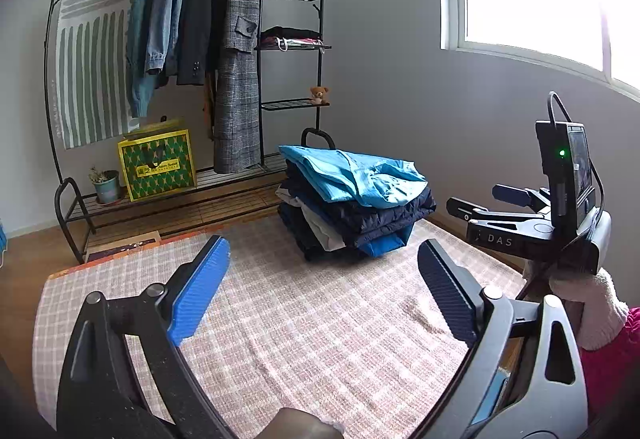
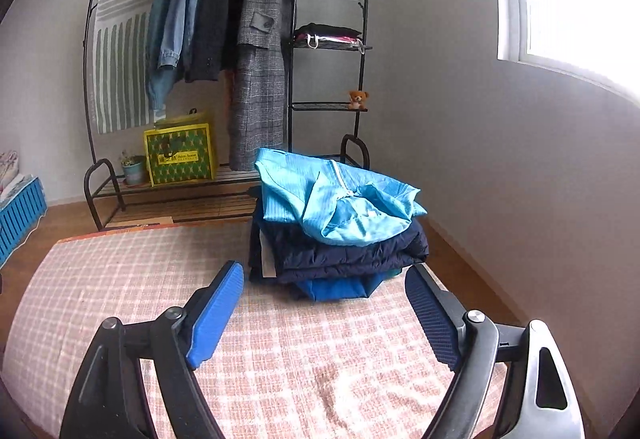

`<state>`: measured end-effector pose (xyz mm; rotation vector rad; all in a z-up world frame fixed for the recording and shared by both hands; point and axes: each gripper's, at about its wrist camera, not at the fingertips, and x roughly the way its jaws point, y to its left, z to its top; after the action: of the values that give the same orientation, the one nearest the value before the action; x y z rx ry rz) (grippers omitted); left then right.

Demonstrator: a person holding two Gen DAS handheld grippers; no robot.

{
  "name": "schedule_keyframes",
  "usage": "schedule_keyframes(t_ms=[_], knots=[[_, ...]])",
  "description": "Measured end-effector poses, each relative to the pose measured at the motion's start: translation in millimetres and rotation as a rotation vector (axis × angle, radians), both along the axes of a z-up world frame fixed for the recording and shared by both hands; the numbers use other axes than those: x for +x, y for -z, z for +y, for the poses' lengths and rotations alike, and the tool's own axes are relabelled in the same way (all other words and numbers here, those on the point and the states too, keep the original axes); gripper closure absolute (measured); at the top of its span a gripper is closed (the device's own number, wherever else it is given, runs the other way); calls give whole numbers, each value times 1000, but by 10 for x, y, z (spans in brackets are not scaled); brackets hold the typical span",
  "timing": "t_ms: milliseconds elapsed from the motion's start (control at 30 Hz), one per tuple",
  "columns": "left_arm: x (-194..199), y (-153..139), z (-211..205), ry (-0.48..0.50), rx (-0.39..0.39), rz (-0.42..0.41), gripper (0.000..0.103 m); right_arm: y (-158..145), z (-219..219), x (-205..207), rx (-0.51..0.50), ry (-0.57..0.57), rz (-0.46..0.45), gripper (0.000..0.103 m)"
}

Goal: Fold large clothes

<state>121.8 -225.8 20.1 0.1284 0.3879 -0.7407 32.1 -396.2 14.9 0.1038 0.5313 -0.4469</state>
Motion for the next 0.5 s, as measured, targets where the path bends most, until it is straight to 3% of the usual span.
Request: schedule_keyframes(t_ms=[300,500], knots=[[18,192,59,-62,36,6,0,250,-93,-50,45,65,-20,1],[112,371,88,-92,54,60,0,324,-75,-68,14,81,-10,0]])
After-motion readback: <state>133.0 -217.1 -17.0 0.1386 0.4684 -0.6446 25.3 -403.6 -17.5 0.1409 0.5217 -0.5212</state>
